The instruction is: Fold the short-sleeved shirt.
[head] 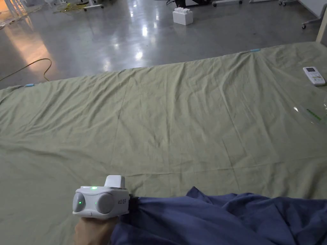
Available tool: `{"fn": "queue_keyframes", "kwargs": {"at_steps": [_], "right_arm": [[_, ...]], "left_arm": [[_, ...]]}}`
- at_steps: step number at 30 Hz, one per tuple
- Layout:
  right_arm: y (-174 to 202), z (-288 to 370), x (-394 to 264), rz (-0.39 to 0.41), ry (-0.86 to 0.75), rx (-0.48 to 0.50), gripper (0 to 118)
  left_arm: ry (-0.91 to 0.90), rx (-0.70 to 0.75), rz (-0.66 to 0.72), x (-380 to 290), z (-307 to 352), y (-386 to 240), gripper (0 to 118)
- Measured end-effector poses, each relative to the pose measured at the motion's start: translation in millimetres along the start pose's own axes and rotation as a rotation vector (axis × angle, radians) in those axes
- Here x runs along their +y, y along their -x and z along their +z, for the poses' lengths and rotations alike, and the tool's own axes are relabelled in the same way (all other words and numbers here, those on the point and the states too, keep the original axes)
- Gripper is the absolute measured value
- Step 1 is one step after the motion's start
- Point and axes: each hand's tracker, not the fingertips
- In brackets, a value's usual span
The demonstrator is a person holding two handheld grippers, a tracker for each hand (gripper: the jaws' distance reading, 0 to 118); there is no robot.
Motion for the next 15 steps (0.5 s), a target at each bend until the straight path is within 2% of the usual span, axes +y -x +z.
{"fn": "queue_keyframes", "kwargs": {"at_steps": [2, 6, 7, 8, 9, 10, 11, 14, 15], "right_arm": [[-1, -7, 5, 0.008, 0.009, -0.004, 0], [-14, -37, 22, 0.022, 0.042, -0.064, 3], [-23, -54, 27, 0.009, 0.073, -0.067, 16], [-37, -73, 24, -0.078, 0.143, -0.054, 46], [-49, -90, 24, -0.120, 0.116, -0.053, 62], [-60, -111, 21, -0.194, 0.147, -0.047, 68], [-70, -132, 20, -0.233, 0.184, -0.059, 67], [-93, -189, 17, -0.283, 0.270, -0.142, 67], [-95, -204, 15, -0.264, 0.297, -0.168, 67]], "left_arm": [[0.016, -0.010, 0.007, 1, 1, -10, 8], [0.051, 0.075, -0.164, 2, -5, -30, 8], [0.077, 0.067, -0.176, 2, -9, -32, 8], [0.084, 0.056, -0.155, 3, -14, -31, 8], [0.093, 0.051, -0.143, 4, -17, -30, 8], [0.093, 0.057, -0.120, 7, -16, -27, 8], [0.103, 0.049, -0.097, 10, -15, -26, 8], [0.114, 0.034, -0.110, 14, -19, -19, 8], [0.120, 0.029, -0.100, 15, -19, -18, 8]]}}
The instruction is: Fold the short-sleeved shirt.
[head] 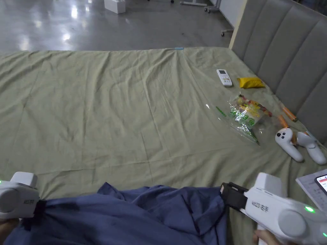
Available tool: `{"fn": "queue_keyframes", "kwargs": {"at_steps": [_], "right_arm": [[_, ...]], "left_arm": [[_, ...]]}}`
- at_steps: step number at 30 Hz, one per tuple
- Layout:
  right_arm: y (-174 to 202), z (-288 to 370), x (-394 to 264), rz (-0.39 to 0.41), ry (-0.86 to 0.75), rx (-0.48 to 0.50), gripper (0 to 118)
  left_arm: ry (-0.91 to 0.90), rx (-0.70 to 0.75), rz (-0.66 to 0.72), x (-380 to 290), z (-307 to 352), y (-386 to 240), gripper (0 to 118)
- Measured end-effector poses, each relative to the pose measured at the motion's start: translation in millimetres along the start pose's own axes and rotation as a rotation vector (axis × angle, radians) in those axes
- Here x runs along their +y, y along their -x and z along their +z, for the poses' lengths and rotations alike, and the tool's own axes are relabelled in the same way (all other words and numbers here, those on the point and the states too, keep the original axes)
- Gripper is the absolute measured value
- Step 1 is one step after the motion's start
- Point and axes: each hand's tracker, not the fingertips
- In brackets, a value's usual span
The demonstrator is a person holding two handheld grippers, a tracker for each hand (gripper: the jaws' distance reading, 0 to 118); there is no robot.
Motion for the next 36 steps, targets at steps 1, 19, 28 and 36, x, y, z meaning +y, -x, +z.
{"fn": "queue_keyframes", "kwargs": {"at_steps": [1, 19, 28, 36], "right_arm": [[0, -17, 2, 0.022, 0.022, -0.028, 67], [37, 101, 43, 0.174, -0.311, 0.129, 5], [110, 248, 146, 0.226, -0.696, 0.261, 4], [158, 356, 238, 0.217, -0.907, 0.277, 4]], "left_arm": [[0.005, -0.006, 0.012, 1, 0, 1, 8], [-0.638, -0.194, 0.212, -62, 212, 58, 7], [-1.075, -0.153, 0.241, -69, 433, 114, 7], [-1.261, 0.099, 0.198, -57, 542, 140, 6]]}}
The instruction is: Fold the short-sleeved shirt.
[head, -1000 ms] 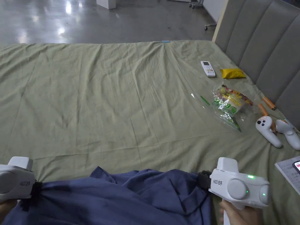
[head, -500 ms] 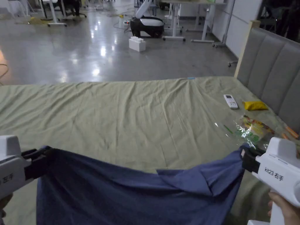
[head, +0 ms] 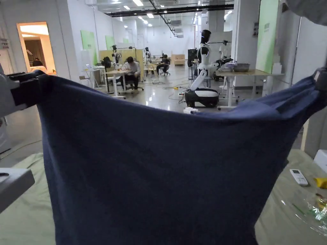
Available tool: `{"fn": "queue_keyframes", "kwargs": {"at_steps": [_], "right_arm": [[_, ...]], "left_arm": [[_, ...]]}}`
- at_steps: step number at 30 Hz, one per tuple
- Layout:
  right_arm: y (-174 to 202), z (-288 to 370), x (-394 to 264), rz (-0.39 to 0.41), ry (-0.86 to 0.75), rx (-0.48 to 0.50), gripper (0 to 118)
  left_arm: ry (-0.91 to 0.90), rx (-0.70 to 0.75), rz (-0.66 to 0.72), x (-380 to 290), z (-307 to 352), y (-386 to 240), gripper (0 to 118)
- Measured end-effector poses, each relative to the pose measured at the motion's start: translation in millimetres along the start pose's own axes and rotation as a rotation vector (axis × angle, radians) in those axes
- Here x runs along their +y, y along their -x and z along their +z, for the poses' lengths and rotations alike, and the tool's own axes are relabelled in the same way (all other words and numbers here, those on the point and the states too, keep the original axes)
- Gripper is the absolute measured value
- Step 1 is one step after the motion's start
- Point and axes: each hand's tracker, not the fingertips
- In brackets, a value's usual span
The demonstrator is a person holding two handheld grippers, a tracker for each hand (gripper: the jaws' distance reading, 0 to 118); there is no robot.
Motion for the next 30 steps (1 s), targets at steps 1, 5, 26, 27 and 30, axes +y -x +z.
{"fn": "queue_keyframes", "kwargs": {"at_steps": [1, 5, 26, 27, 30], "right_arm": [[-2, -3, 12, 0.004, -0.020, -0.012, 4], [0, -15, 49, 0.038, -0.072, -0.023, 4], [10, -125, 10, 0.195, -0.025, -0.130, 4], [10, -134, 5, 0.198, -0.017, -0.136, 4], [14, -154, -11, 0.226, -0.020, -0.145, 4]], "left_arm": [[-0.010, 0.029, -0.013, 8, -2, 1, 6], [-0.028, 0.007, 0.090, 27, -21, 14, 6], [0.108, 0.100, 0.024, -15, -167, 0, 6], [0.117, 0.104, 0.023, -21, -175, -2, 6], [0.131, 0.112, 0.016, -38, -195, -7, 6]]}}
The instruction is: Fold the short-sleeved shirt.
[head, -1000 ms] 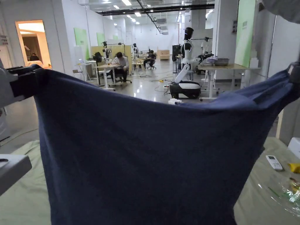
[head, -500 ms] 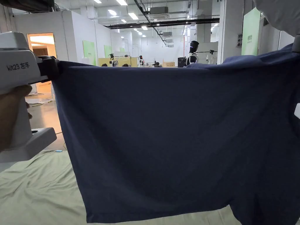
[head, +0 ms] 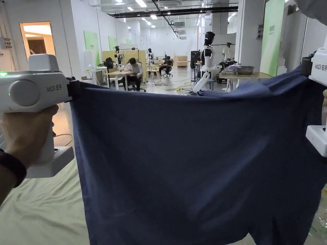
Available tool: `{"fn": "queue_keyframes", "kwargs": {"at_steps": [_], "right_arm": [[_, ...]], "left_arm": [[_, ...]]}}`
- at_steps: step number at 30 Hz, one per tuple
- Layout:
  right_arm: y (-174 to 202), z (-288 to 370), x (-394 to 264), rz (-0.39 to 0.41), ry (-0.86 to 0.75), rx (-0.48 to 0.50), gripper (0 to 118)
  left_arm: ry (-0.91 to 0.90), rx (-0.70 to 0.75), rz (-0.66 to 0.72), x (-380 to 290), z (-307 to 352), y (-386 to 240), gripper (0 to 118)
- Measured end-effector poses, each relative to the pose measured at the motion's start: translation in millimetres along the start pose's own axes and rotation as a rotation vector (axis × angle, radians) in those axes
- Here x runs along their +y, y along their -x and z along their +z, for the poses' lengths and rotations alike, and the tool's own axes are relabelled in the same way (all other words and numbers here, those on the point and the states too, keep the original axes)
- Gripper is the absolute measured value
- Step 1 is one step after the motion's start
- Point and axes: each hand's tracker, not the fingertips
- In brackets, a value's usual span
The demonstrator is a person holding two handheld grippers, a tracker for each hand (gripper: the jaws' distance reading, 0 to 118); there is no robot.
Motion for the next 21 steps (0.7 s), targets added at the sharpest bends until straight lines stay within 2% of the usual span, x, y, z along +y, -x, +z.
{"fn": "queue_keyframes", "kwargs": {"at_steps": [2, 5, 8, 12, 14, 17, 21], "right_arm": [[1, -15, -8, -0.017, 0.006, 0.012, 4], [7, -36, -19, -0.010, 0.027, 0.002, 4], [13, -56, -32, -0.012, 0.035, -0.004, 4], [24, -74, -43, 0.055, 0.041, -0.028, 4], [27, -85, -48, 0.052, 0.048, -0.026, 4], [36, -95, -49, 0.090, 0.058, -0.026, 4], [36, -101, -64, 0.060, 0.066, -0.011, 4]], "left_arm": [[0.012, 0.008, -0.003, -9, -14, -4, 6], [0.061, 0.041, -0.094, -16, -35, -12, 6], [0.071, 0.036, -0.056, -21, -53, -14, 6], [0.079, 0.055, -0.075, -28, -76, -23, 6], [0.084, 0.060, -0.079, -26, -89, -24, 6], [0.089, 0.064, -0.055, -27, -103, -24, 6], [0.091, 0.054, -0.032, -40, -112, -23, 6]]}}
